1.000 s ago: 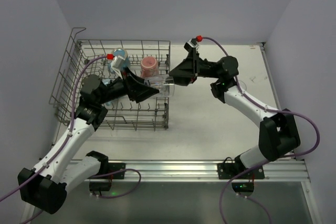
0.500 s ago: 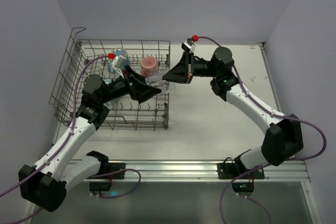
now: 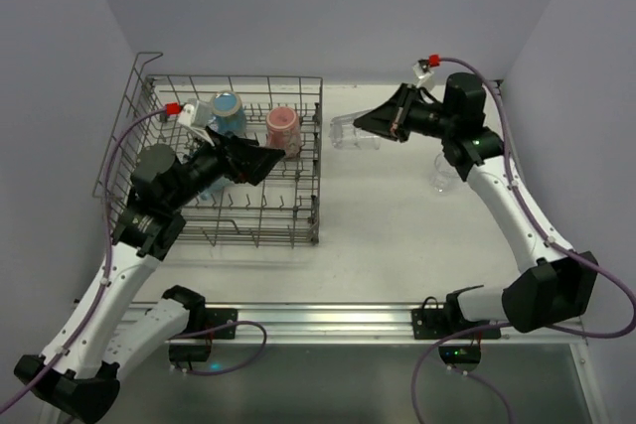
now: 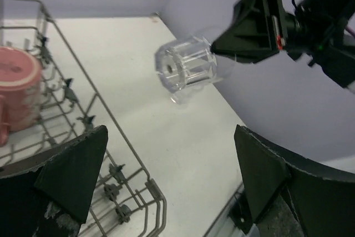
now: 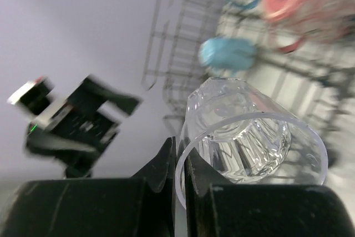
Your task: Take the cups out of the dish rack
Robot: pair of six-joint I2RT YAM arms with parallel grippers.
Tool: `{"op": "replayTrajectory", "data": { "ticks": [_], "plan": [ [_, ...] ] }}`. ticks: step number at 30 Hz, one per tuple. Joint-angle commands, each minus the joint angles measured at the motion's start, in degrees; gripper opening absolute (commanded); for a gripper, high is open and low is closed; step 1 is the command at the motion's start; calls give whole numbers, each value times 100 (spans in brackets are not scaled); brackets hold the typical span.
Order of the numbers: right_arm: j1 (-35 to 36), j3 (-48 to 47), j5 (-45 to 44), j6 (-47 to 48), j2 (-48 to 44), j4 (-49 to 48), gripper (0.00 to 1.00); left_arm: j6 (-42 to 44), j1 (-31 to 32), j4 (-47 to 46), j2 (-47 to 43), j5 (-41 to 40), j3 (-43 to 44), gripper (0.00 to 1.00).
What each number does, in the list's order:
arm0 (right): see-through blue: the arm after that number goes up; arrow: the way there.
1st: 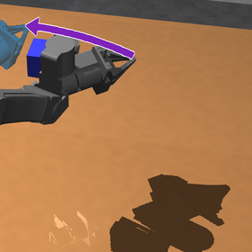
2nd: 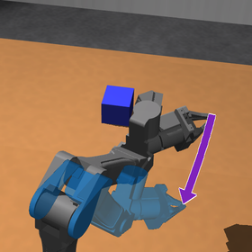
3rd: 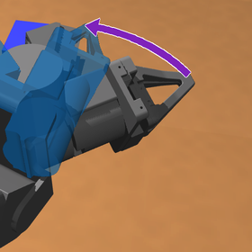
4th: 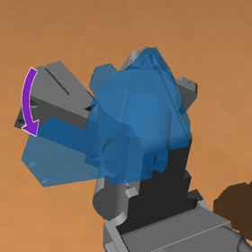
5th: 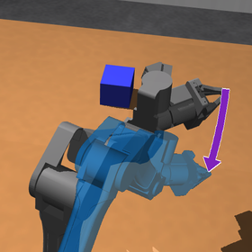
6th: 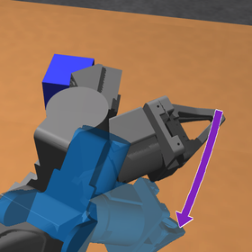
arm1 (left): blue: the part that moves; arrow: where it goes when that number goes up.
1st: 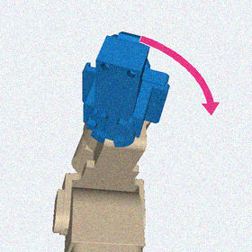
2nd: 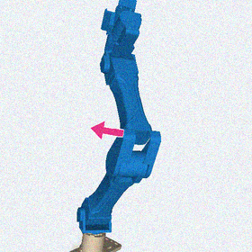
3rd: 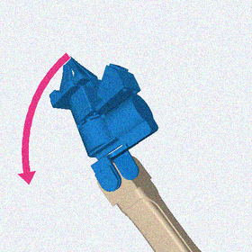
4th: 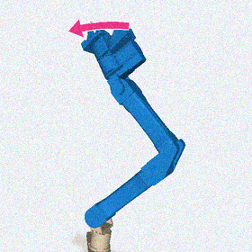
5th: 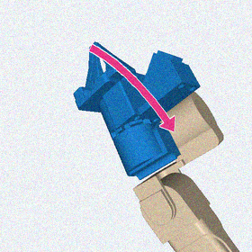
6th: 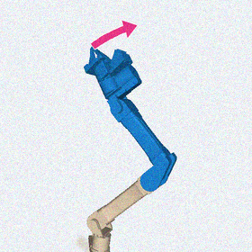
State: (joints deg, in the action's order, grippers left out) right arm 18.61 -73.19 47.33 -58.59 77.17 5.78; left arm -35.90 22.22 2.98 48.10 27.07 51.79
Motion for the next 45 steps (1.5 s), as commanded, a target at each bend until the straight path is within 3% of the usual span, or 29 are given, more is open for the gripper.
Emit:
{"op": "replayTrajectory", "data": {
  "ticks": [1,2,7,8,11,18,30,45],
  "plan": [
    [-594,-476,-1054,1137,-351,1370,0,470,19,1341,-231,-1983,638,100],
    [-665,-782,-1372,1357,-343,1721,0,513,19,1510,-204,-2517,709,100],
    [-929,-1671,-3499,2491,8,3498,0,724,19,2118,24,-3400,833,100],
    [-938,-1890,-4286,2684,183,3787,0,733,19,2136,33,-3610,746,100],
    [-973,-2278,-5422,2983,622,4193,0,734,19,2014,-11,-3727,535,100],
    [-1009,-3026,-6647,3196,1721,4854,0,874,19,1644,59,-3419,33,100],
    [-1044,-3052,-7194,3187,2566,4915,0,1094,19,1372,86,-3357,-424,100],
    [-1053,-2139,-7177,3117,2470,4546,0,1024,11,1442,174,-3393,-407,100]
  ]
}}
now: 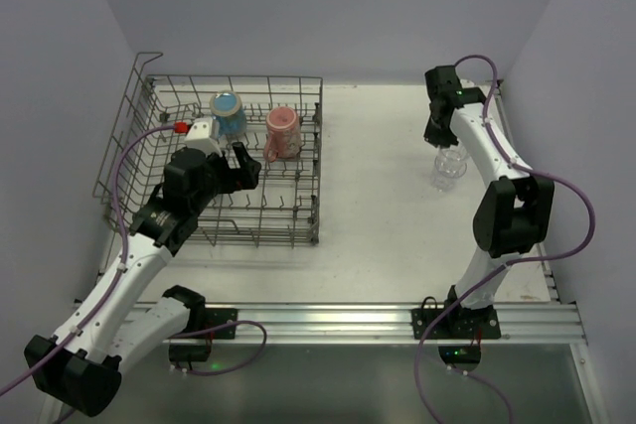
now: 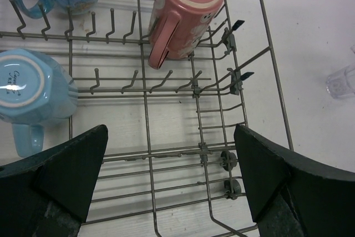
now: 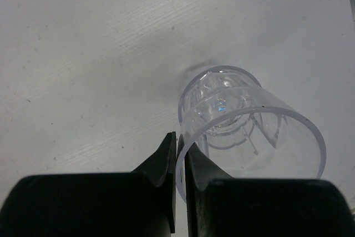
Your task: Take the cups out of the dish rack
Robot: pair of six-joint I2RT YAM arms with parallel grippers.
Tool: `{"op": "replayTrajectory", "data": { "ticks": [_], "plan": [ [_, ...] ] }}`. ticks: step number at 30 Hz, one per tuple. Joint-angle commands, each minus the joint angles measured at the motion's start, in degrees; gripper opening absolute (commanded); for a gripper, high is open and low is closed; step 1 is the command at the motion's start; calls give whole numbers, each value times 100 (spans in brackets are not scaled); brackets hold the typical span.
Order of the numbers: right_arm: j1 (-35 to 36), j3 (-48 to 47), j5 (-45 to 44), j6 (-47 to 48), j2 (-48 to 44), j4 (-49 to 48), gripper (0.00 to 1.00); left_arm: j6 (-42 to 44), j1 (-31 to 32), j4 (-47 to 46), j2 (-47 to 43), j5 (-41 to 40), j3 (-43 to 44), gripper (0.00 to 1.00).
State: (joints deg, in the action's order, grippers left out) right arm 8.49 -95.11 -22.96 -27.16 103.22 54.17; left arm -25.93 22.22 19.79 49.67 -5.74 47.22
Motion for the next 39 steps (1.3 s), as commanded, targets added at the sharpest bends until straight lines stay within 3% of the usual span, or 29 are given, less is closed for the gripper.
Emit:
{"op": "replayTrajectory", "data": {
  "ticks": [1,20,30,34,39],
  "plan": [
    [-49,98,-104,-26,-127,-311,0,27,11,-230,25,-112,59,100],
    [-146,625,143,-176,-65,-601,3,115,-174,753,561,-788,928,100],
    [-190,757,222,-35,-65,-662,38,246,-1262,1079,1316,-561,1360,100],
    [-199,871,336,26,-205,-820,47,229,-1413,1132,1396,-656,1465,100],
    [-190,1047,670,79,-548,-1023,69,247,-1422,1430,1528,-1139,1755,100]
  ]
}}
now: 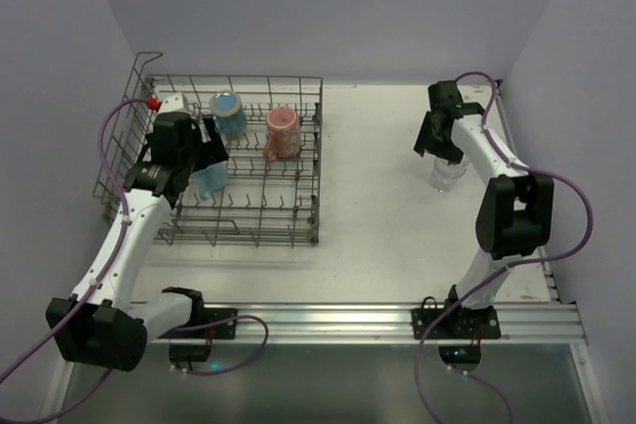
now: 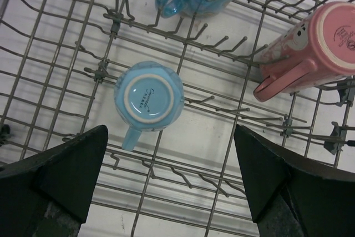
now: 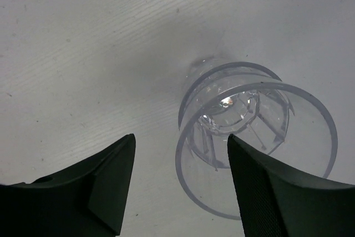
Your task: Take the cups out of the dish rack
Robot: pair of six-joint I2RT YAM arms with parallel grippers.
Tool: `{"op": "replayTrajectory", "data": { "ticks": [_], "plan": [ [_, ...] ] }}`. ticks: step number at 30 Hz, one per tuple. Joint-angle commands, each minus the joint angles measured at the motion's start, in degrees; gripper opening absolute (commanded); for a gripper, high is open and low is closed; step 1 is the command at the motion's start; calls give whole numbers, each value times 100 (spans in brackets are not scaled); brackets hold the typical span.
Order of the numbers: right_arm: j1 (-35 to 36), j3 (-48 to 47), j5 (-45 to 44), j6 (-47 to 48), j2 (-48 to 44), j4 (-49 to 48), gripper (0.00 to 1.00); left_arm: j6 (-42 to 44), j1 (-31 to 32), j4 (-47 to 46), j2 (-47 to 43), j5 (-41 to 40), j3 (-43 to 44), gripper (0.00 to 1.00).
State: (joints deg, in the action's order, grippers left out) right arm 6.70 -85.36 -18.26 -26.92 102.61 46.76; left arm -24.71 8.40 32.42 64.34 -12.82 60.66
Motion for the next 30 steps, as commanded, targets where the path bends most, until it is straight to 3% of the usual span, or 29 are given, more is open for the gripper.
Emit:
{"op": "replayTrajectory", "data": {
  "ticks": [1,13,19,30],
  "plan": [
    [-19,81,218,90,-531,-282,71,116,-41,229,88,-484,463,100],
    [208,388,464,354,-1374,-308,84,98,-41,264,79,-484,446,100],
    [524,652,587,371,-1884,-405,85,124,-41,721,694,-942,762,100],
    [1105,916,798,415,-2254,-581,85,89,-49,475,1344,-1127,754,100]
  ]
}}
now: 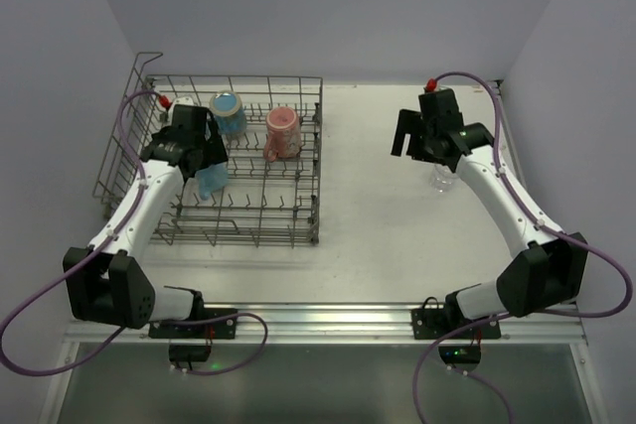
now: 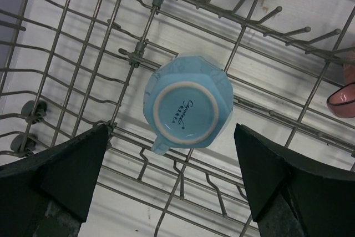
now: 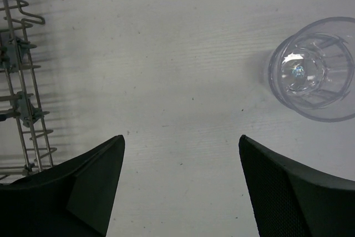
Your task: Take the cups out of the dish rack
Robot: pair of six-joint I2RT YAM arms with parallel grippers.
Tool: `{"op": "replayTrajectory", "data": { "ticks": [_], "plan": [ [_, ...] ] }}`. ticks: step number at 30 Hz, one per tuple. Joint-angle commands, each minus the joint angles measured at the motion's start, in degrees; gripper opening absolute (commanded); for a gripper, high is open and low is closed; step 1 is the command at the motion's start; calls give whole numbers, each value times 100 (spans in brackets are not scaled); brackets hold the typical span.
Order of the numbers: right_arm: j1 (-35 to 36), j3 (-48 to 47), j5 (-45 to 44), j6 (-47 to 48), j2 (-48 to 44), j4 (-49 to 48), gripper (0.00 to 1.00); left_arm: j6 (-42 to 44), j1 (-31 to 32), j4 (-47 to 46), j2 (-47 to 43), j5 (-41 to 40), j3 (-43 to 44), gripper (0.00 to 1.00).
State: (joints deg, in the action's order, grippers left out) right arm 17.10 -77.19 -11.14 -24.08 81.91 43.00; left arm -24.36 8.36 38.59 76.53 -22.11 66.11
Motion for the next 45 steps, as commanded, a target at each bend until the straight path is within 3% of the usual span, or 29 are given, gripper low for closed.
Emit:
{"op": "replayTrajectory", "data": {
  "ticks": [1,9,33,39,45],
  "plan": [
    [74,125,68,149,-201,-222,85,54,-54,-158,169,-171,218,100],
    [118,371,305,210,-369,-442,85,590,-115,-493,266,856,86,100],
    [179,564,859,307,-623,-662,85,1442,-809,-598,889,2184,254,99],
    [197,573,911,325,-632,-653,85,1566,-1021,-546,1118,2869,332,97],
    [223,582,982,342,-650,-697,85,1636,-1047,-545,1101,2949,263,96]
  ]
}}
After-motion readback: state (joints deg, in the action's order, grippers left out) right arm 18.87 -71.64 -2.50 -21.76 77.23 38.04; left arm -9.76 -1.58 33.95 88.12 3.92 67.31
